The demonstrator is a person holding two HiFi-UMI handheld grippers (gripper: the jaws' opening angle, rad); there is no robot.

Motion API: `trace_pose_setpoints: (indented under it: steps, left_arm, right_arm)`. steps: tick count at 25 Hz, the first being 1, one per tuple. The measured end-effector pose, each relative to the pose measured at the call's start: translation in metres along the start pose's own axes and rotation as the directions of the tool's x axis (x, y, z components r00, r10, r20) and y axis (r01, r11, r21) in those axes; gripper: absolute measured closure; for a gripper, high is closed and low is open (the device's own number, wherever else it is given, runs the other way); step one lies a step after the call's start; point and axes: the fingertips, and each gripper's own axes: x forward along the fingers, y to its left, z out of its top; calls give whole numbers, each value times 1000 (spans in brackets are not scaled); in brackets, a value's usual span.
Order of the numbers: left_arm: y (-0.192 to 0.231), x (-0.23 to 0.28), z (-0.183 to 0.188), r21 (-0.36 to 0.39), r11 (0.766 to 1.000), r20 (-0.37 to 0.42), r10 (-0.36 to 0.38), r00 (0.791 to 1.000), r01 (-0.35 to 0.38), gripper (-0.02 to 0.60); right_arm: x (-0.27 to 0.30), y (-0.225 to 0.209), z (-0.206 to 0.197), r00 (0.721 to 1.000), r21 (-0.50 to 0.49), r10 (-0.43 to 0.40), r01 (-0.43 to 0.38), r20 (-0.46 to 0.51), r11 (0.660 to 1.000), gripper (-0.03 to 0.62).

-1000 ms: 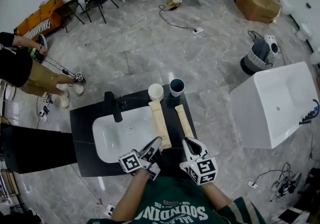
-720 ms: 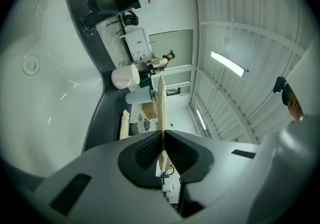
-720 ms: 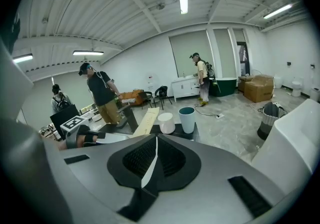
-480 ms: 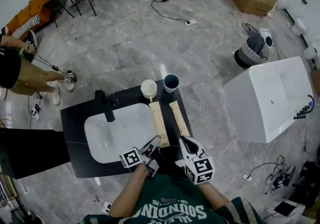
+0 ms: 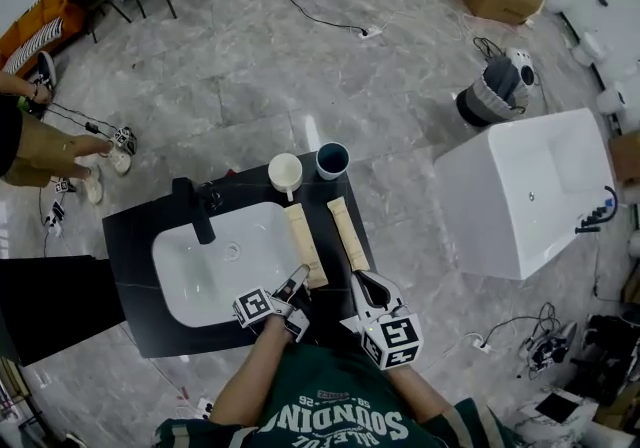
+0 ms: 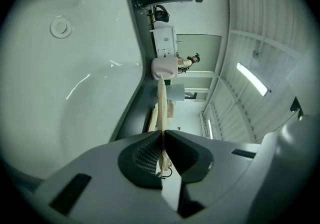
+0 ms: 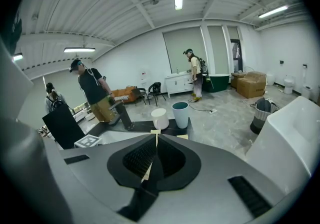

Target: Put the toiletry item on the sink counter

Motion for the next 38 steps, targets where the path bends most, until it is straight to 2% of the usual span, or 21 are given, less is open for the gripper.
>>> trace_pose_setpoints:
  steps: [6,12,17,22,31,34,38]
  left_arm:
    - [15,12,2,-30,999,-21,39,999,-40,548]
    - [29,19,-8,-11,994,-64,105,992,-106,548]
    - [44,21,-13,-10,985,-83,171,982,-172,546]
    - [58,19,-13,26,970,-81,242,967,-241,545]
    - [60,19,-16,60,965,-81,258,963,-254,529]
    - [57,19,-16,29,966,-75,258,963,-256,508]
    - [60,14,-12,59,953,-67,301,951,-298,499]
  right_arm:
    - [1,-6,0,1000,15,-20,20,-4,1000,551]
    - [-2,-11,-4,999,24,-34,34,-7,999,551]
    - [-6,-16,-6,999,33,-49,49,-8,998,551]
    - [-9,-16,-10,998,41,-54,54,-14,998,551]
    - [-12,-16,-13,999,52,-48,49,-12,997,551]
    - [-12,-15,-11,999,69,-36,37,-8,997,551]
    - [-10,-14,-5,1000,72,-29,28,5,997,551]
